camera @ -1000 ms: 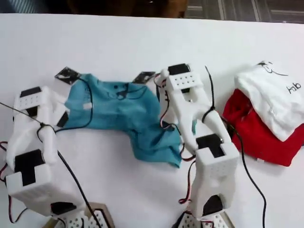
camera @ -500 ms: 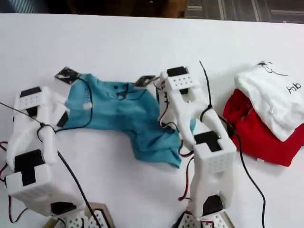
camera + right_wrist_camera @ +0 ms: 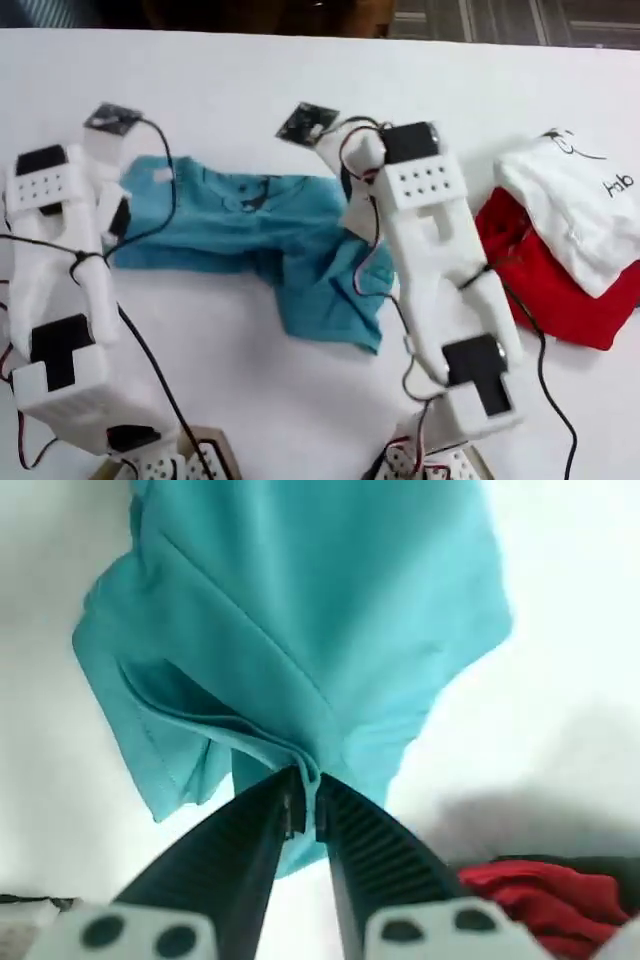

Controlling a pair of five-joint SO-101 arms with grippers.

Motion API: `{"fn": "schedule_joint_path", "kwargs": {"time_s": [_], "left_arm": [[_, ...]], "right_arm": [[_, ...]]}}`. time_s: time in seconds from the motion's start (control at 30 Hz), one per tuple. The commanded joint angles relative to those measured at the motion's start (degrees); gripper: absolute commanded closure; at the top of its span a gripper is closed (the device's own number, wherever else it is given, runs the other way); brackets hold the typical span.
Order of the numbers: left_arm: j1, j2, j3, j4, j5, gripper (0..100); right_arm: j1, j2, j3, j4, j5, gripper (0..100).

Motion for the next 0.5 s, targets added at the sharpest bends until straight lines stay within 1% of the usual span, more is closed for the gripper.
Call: {"fn": "schedule_joint_path", "kwargs": {"time_s": [0.0, 0.07, 0.13, 0.27, 0.37, 0.47], "left_arm": [[-0.53, -3.08, -8.84, 5.63, 1.67, 97], [-0.53, -3.16, -13.76, 9.49, 2.73, 97], [-0.53, -3.16, -19.47, 13.98, 4.04, 97], [-0.53, -3.16, -34.07, 22.15, 6.95, 97], [-1.58, -4.92, -43.47, 22.68, 9.76, 97], [-1.67, -10.64, -48.66, 22.68, 11.34, 97]], "right_arm": [[0.48, -8.22, -2.2, 0.4, 0.0, 98.1], [0.48, -11.47, -3.08, 0.13, -0.53, 98.1], [1.01, -14.73, -5.36, -0.84, -2.9, 98.1], [3.12, -19.74, -13.19, -2.95, -6.51, 98.1], [4.35, -21.93, -20.04, -3.21, -7.82, 98.1], [5.32, -22.81, -27.43, -3.21, -9.85, 98.1]]}}
